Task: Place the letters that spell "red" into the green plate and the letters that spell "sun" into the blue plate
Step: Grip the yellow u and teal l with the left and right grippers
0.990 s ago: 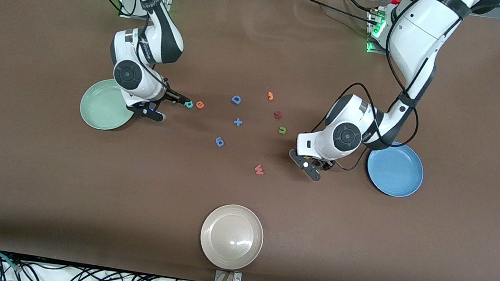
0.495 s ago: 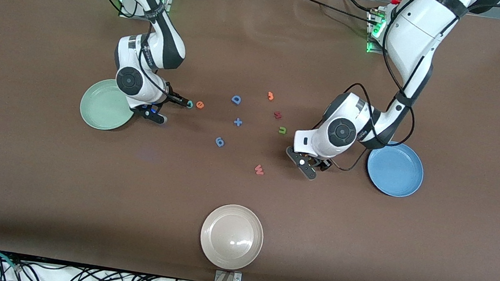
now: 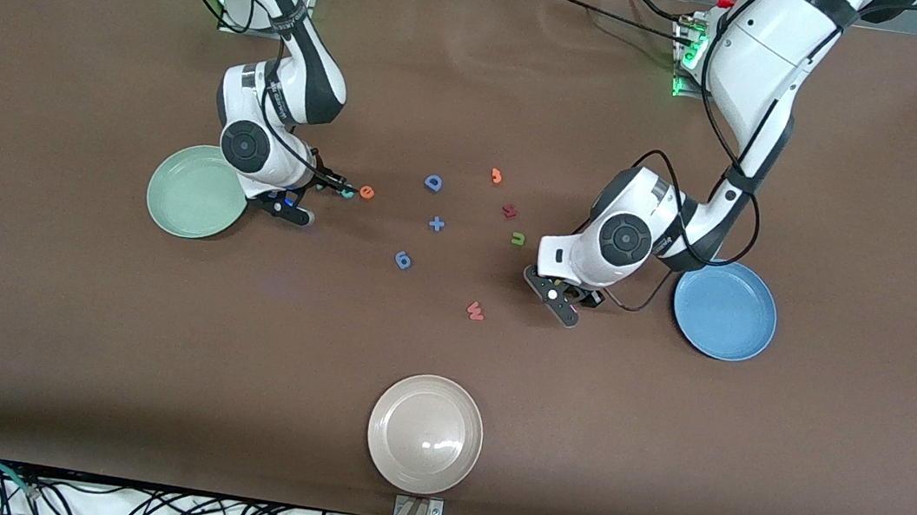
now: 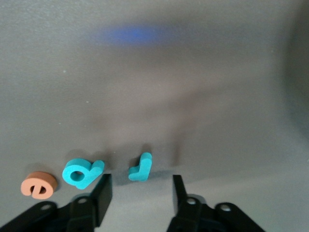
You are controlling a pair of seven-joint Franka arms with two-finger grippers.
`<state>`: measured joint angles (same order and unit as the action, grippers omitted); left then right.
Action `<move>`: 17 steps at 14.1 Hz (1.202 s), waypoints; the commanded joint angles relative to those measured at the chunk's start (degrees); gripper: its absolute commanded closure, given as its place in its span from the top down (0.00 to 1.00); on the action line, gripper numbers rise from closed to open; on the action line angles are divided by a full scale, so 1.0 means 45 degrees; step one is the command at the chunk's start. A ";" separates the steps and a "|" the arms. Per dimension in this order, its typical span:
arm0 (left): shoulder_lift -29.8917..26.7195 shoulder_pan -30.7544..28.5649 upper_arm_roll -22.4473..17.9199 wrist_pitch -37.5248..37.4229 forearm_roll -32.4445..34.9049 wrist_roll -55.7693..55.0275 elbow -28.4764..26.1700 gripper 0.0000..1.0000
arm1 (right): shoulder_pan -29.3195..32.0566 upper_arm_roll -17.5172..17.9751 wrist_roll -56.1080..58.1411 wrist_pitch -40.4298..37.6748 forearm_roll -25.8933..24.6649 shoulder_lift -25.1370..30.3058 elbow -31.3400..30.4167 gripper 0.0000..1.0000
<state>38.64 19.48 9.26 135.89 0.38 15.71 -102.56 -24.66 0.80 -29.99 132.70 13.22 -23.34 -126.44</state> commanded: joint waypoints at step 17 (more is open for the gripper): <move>-0.2298 -0.2787 -0.0397 -0.4397 0.2240 0.3050 0.0076 0.03 | -0.0243 0.0036 0.1020 0.0902 -0.1295 -0.0067 -0.0008 0.53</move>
<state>28.88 7.56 7.08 116.90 9.07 27.56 -102.08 -25.40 0.98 -25.85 136.09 9.44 -23.37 -126.43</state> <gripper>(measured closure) 0.705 0.467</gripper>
